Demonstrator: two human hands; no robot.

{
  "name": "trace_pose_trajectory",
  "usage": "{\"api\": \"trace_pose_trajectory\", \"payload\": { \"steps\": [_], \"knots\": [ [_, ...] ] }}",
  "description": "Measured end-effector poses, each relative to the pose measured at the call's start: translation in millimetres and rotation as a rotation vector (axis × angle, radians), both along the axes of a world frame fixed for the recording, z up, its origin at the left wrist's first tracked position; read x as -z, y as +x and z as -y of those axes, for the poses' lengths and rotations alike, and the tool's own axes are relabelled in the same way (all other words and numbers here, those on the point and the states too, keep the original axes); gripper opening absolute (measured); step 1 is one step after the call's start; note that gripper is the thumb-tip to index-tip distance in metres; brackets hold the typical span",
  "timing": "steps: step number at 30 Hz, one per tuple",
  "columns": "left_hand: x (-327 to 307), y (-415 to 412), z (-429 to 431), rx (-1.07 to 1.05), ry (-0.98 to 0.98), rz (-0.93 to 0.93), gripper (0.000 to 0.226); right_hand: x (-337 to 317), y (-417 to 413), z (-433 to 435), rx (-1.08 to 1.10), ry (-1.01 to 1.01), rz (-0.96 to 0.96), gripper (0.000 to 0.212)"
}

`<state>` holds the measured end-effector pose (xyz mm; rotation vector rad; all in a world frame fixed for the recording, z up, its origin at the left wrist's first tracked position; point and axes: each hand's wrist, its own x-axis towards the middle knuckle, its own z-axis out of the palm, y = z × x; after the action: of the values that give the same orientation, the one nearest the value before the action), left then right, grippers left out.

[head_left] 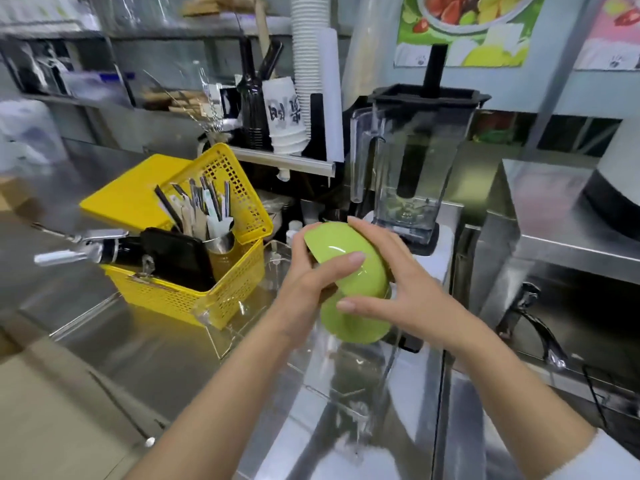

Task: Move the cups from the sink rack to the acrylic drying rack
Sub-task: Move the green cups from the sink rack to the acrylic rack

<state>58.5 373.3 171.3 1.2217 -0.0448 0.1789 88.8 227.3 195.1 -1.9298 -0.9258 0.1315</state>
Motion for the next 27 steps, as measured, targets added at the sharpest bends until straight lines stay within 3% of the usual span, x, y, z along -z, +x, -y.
{"api": "trace_pose_trajectory", "payload": {
  "steps": [4, 7, 9, 14, 17, 23, 27],
  "knots": [
    [2, 3, -40, 0.003, -0.089, -0.018, 0.076, -4, 17, -42, -0.017, -0.049, -0.018, 0.095],
    [5, 8, -74, -0.018, 0.003, -0.098, 0.081, 4, 29, -68, -0.007, -0.062, 0.019, 0.096],
    [9, 11, -96, -0.113, 0.181, -0.123, 0.086, 13, 38, -83, 0.002, -0.087, 0.037, 0.098],
    [20, 14, -126, -0.262, 0.884, -0.159, 0.104, 29, 57, -111, -0.002, -0.318, 0.208, 0.1],
    [26, 15, -131, -0.267, 1.094, -0.234, 0.116, 38, 64, -125, -0.015, -0.445, 0.314, 0.099],
    [31, 17, -129, -0.284, 1.202, -0.239, 0.081, 57, 74, -137, -0.038, -0.537, 0.309, 0.103],
    [48, 26, -138, -0.25, 1.263, -0.227, 0.081, 66, 77, -139, -0.037, -0.609, 0.353, 0.104]
  ]
}}
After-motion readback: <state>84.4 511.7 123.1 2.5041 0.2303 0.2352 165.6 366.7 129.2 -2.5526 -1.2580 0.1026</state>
